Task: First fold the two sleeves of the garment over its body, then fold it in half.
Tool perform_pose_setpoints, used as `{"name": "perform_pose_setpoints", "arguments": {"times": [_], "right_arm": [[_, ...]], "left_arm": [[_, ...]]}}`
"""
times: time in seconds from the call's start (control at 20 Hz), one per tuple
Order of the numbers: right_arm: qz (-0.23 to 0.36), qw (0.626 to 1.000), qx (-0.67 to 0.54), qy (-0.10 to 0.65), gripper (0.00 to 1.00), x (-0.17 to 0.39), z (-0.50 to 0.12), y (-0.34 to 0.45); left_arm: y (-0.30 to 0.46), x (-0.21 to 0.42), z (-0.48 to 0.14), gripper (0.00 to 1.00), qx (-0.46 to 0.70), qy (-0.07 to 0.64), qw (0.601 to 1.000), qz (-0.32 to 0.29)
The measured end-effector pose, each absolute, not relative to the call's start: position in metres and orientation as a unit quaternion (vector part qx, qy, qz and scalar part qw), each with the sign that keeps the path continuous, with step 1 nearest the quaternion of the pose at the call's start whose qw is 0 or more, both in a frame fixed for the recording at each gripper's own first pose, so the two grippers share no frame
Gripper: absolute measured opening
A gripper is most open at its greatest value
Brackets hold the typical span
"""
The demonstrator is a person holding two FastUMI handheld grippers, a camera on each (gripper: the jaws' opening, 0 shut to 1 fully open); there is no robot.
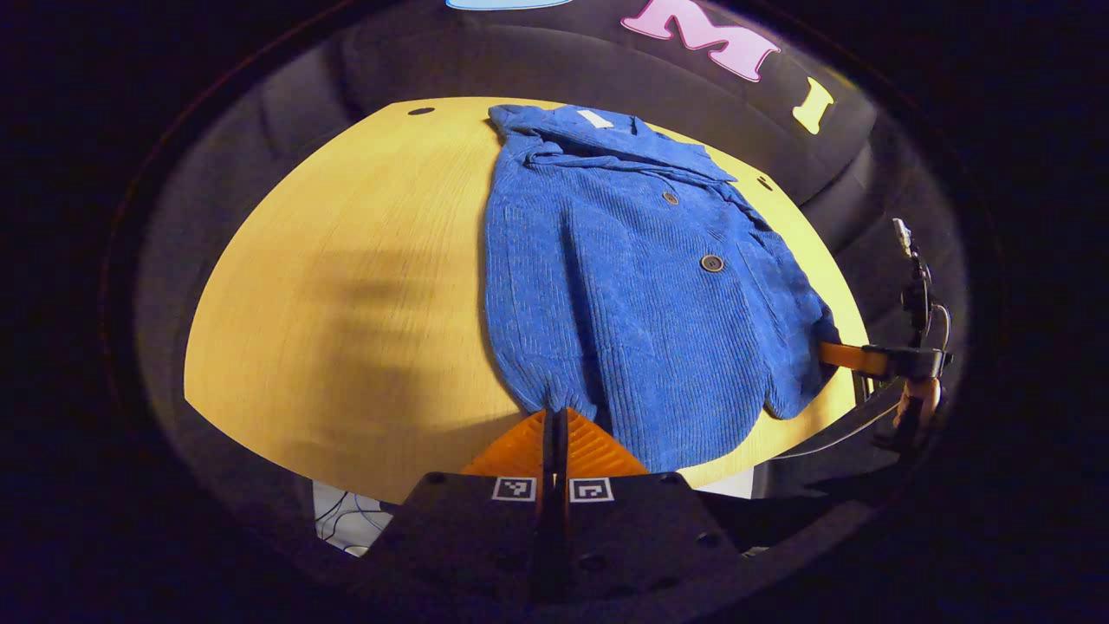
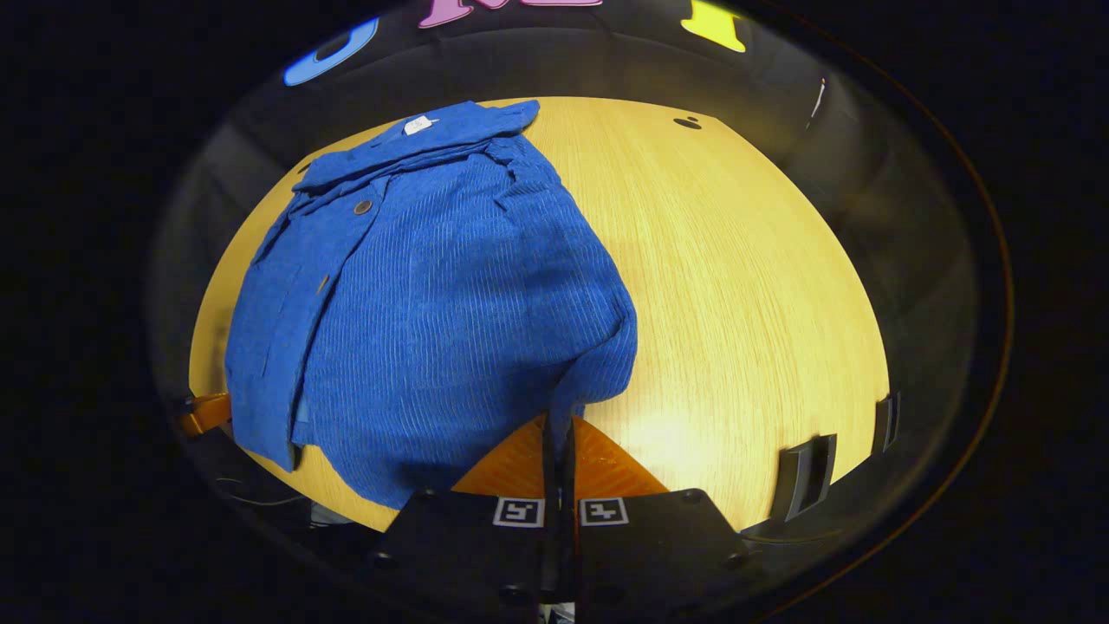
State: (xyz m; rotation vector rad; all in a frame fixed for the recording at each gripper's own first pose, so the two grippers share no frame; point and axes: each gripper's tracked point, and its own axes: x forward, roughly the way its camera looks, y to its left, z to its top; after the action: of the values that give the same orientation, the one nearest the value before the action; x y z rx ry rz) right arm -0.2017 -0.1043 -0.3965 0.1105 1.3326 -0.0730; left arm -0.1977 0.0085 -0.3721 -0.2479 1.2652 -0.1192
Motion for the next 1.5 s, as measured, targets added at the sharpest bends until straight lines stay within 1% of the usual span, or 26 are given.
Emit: {"name": "perform_pose_setpoints", "arguments": {"times": [0.15, 0.25, 0.3, 0.55, 0.75, 1.0, 1.15, 1.35, 1.5], "right_arm": [[-0.030, 0.801, 0.063, 0.594, 0.01, -0.178, -0.375, -0.102], [-0.017, 0.816, 0.064, 0.575, 0.00, -0.154, -0.357, -0.095], [-0.009, 0.822, 0.066, 0.565, 0.01, -0.141, -0.349, -0.089], [0.023, 0.847, 0.076, 0.526, 0.01, -0.083, -0.314, -0.067], [0.036, 0.862, 0.093, 0.497, 0.01, -0.039, -0.291, -0.057], [0.035, 0.887, 0.099, 0.449, 0.01, 0.040, -0.267, -0.066], [0.031, 0.900, 0.094, 0.425, 0.01, 0.094, -0.264, -0.072], [0.029, 0.917, 0.082, 0.389, 0.00, 0.178, -0.270, -0.073], [0.018, 0.927, 0.068, 0.369, 0.01, 0.233, -0.292, -0.077]], "left_arm": [[0.009, -0.181, -0.350, 0.00, -0.131, 0.567, 0.811, -0.059], [0.011, -0.164, -0.332, 0.00, -0.140, 0.549, 0.822, -0.061], [0.012, -0.153, -0.325, 0.00, -0.144, 0.539, 0.827, -0.064], [0.011, -0.099, -0.286, 0.00, -0.159, 0.496, 0.850, -0.078], [0.014, -0.057, -0.263, 0.00, -0.158, 0.466, 0.867, -0.084], [0.031, 0.030, -0.239, 0.00, -0.148, 0.416, 0.893, -0.083], [0.057, 0.087, -0.229, 0.00, -0.119, 0.381, 0.914, -0.076], [0.078, 0.166, -0.246, 0.00, -0.067, 0.353, 0.931, -0.064], [0.089, 0.217, -0.269, 0.00, -0.040, 0.335, 0.939, -0.060]]}}
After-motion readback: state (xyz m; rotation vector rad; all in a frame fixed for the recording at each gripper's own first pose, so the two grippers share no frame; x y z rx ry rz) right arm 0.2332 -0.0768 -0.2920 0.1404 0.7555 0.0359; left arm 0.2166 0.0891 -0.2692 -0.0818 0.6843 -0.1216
